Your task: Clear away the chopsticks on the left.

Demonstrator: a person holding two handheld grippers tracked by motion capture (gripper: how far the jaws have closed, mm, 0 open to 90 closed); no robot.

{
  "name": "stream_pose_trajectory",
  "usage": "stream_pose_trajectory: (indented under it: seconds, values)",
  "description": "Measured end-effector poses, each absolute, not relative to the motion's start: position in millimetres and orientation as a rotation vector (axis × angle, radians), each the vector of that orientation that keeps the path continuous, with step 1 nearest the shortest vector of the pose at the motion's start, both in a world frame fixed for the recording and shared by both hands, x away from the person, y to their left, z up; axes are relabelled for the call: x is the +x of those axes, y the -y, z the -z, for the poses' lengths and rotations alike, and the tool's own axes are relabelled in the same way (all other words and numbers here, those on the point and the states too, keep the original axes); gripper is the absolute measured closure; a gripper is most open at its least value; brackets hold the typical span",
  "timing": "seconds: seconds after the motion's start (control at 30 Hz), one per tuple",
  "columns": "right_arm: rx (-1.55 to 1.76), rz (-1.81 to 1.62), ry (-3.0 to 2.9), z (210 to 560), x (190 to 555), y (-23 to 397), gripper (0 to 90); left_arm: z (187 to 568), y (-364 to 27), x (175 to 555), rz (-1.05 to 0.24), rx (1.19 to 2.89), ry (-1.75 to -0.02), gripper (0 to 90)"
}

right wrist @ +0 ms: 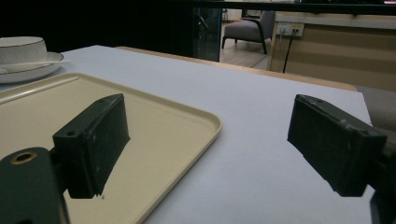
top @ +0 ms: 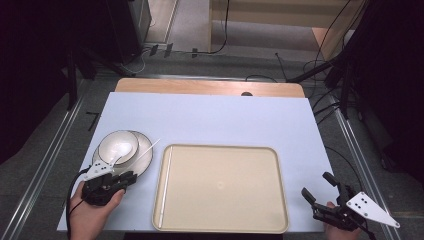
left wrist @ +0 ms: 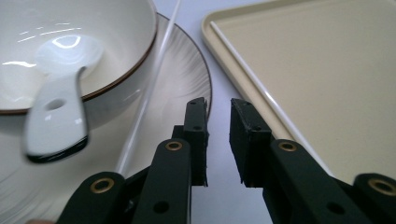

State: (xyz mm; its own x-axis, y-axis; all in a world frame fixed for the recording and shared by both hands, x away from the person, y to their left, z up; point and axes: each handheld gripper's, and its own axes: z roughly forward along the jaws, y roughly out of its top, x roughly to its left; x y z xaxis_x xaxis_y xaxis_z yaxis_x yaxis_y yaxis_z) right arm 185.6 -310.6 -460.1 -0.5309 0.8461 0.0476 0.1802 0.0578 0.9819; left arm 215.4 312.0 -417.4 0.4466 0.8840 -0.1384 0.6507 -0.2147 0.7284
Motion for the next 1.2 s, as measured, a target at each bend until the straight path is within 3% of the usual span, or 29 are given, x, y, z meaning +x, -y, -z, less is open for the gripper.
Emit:
stream_pose_trajectory:
  seconds: [0.57,0.93,1.2]
  values:
    - [1.028,-1.513,-1.771,459.9,185.5,309.9,12.9,419.1,-344.2,217.8,-0.479,1.983,-1.382,74.0]
    - [1.026,-1.511,-1.768,460.1,185.7,311.3,12.9,428.4,-342.6,234.0,-0.414,2.02,-1.409,74.9]
    - [1.03,-1.515,-1.766,459.9,185.2,311.4,12.9,429.6,-342.0,239.7,-0.32,2.033,-1.387,81.4]
